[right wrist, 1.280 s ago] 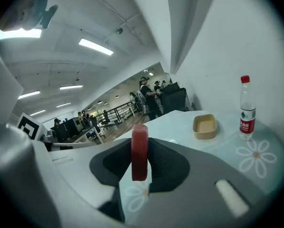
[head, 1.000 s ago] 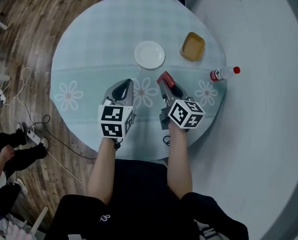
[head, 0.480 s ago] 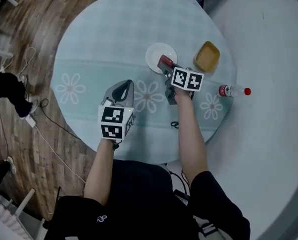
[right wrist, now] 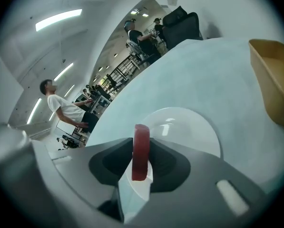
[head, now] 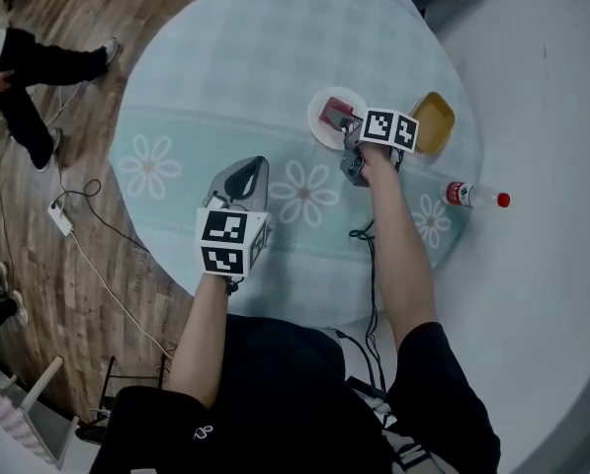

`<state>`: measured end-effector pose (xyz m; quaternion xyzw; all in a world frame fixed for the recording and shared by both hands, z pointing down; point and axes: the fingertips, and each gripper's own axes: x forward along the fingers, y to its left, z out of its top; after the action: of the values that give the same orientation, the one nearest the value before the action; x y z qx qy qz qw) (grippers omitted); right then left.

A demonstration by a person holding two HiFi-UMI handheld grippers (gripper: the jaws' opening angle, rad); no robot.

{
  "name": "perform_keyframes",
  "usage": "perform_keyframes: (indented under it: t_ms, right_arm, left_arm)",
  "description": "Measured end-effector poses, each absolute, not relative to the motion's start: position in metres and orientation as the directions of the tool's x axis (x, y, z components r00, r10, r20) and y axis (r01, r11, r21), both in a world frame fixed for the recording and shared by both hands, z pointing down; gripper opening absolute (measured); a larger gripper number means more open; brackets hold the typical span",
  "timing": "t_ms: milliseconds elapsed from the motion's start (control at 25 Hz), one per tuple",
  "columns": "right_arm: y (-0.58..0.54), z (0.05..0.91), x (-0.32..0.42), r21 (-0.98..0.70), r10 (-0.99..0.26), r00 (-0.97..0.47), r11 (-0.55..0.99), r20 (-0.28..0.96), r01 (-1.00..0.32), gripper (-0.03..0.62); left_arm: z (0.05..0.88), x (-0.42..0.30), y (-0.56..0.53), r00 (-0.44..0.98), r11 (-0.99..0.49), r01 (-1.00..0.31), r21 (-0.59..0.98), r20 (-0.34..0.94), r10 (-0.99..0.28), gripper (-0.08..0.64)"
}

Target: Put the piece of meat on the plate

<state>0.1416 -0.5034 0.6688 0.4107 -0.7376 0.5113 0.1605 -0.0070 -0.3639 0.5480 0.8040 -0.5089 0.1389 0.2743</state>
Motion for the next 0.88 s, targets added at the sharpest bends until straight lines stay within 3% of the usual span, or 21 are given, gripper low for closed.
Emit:
perform_keyframes:
  t_ms: [400,520,600,680,760,880]
  right_arm:
    - [-0.497,0.677,0.189,-0.438,-0.476,-0.392,0.016,0.787,-0.899,0.227]
    - [-0.490,0.657,0.210,-0.375,-0.561,-0.293,-0.034,0.774,-0.926,0.236]
    - [-0.486,0.631,0.220,-0.424,-0.649,-0.279,-0.076,0.708,-0.902,0.212]
    - [-0.476,0.597,0.224,-0.501,-0.735,-0.289,-0.079,0.613,-0.862,0.088]
    - [-0.461,0.556,0.224,-0.570,-0.823,-0.306,-0.026,0.478,-0.821,0.009]
    - [-0.431,0.476,0.212,-0.655,-0.914,-0.368,0.174,0.170,-0.735,0.006]
  left_arm:
    - [0.526,-0.011,-0.353,0.458,-0.355,-0.887,0.294,0.477,-0.750,-0.006]
    - [0.514,-0.015,-0.349,0.459,-0.359,-0.886,0.293,0.457,-0.762,-0.006]
    - [0.508,-0.017,-0.345,0.464,-0.363,-0.883,0.296,0.448,-0.764,-0.006]
    - [0.502,-0.015,-0.342,0.474,-0.374,-0.878,0.298,0.432,-0.767,-0.006]
    - [0.492,-0.010,-0.339,0.486,-0.391,-0.871,0.297,0.409,-0.772,-0.006]
    - [0.470,-0.001,-0.335,0.512,-0.427,-0.856,0.291,0.357,-0.782,-0.006]
